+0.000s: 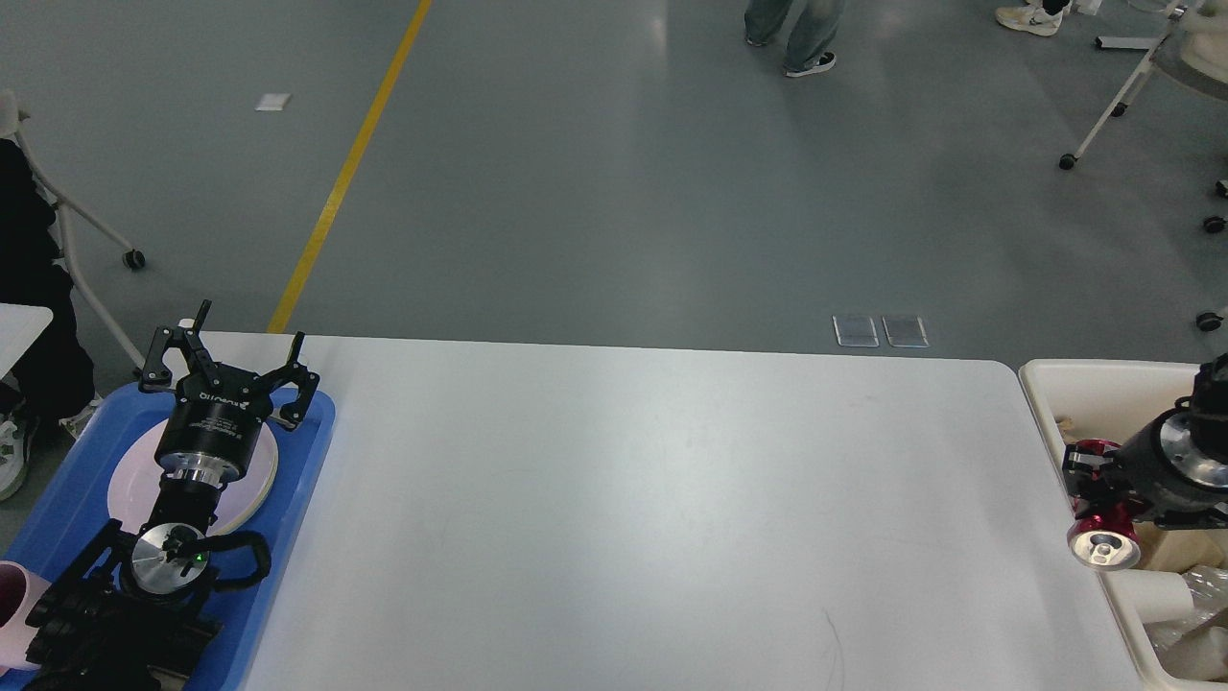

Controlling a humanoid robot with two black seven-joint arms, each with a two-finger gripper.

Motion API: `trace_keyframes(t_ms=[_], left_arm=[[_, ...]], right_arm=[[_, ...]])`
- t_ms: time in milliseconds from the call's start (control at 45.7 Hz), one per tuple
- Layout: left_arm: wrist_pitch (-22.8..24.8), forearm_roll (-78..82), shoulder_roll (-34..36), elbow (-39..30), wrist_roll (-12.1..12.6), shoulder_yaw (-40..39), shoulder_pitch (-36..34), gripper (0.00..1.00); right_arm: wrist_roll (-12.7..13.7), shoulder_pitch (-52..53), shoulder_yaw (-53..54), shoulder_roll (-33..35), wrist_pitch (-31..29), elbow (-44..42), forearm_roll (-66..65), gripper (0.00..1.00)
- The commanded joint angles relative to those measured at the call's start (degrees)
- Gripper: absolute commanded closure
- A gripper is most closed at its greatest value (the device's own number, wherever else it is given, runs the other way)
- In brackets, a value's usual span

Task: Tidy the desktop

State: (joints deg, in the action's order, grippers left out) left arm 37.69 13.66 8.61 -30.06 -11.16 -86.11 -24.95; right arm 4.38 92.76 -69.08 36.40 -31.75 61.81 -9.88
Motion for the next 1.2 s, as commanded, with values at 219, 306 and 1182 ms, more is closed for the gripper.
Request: trace_keyframes(t_ms=[219, 306, 1182], left_arm=[[-0.07, -0.04, 0.00, 0.00, 0.00, -0.02, 0.08, 0.04], [0.01, -0.04, 0.00, 0.00, 0.00, -0.02, -0.01, 0.04], [-0.07, -0.04, 0.00, 0.00, 0.00, -0.02, 0.08, 0.04]], right_arm=[[0.02, 18.69, -11.69, 3.15, -10.79, 7.01, 5.83, 1.00], [0.02, 18.60, -11.95, 5.42, -9.74, 5.70, 6.54, 1.00], [0.10, -43.26, 16.43, 1.13, 21.56, -39.55, 16.91, 1.00]])
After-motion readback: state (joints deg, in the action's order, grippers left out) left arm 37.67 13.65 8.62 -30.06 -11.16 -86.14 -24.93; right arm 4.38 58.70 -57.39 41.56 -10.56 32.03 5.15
